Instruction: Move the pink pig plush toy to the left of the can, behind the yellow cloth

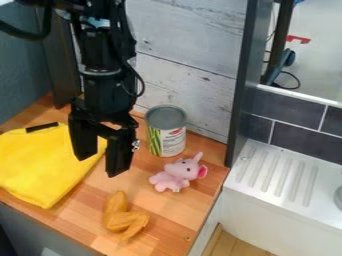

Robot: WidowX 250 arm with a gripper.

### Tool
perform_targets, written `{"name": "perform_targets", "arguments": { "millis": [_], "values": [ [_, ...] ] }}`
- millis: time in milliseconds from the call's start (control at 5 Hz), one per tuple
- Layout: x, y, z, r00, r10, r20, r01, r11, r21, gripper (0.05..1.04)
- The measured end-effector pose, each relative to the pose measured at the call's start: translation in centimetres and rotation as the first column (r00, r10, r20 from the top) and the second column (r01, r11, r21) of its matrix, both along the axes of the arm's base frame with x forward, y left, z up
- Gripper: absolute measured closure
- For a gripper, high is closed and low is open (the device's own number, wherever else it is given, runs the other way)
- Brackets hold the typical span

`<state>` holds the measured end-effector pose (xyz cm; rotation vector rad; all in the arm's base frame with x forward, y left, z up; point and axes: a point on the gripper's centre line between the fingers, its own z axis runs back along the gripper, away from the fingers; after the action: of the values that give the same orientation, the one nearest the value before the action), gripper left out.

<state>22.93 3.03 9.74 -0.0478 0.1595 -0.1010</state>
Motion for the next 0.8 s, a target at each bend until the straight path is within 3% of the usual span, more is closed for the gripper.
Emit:
{"name": "perform_targets", "arguments": {
  "millis": [200, 400, 600, 800],
  "values": [
    [-0.2, -0.1, -0.6, 1.0, -0.006, -0.024, 0.006, 1.0, -0.008, 0.083],
    [2.4, -0.7, -0.9, 0.986, -0.135, 0.101, 0.142, 0.988, -0.061, 0.083],
    [5.1, -2.9, -2.2, 0.939, -0.288, 0.187, 0.31, 0.946, -0.099, 0.083],
    [7.0, -4.4, -2.8, 0.906, -0.361, 0.221, 0.376, 0.926, -0.028, 0.083]
  ]
}}
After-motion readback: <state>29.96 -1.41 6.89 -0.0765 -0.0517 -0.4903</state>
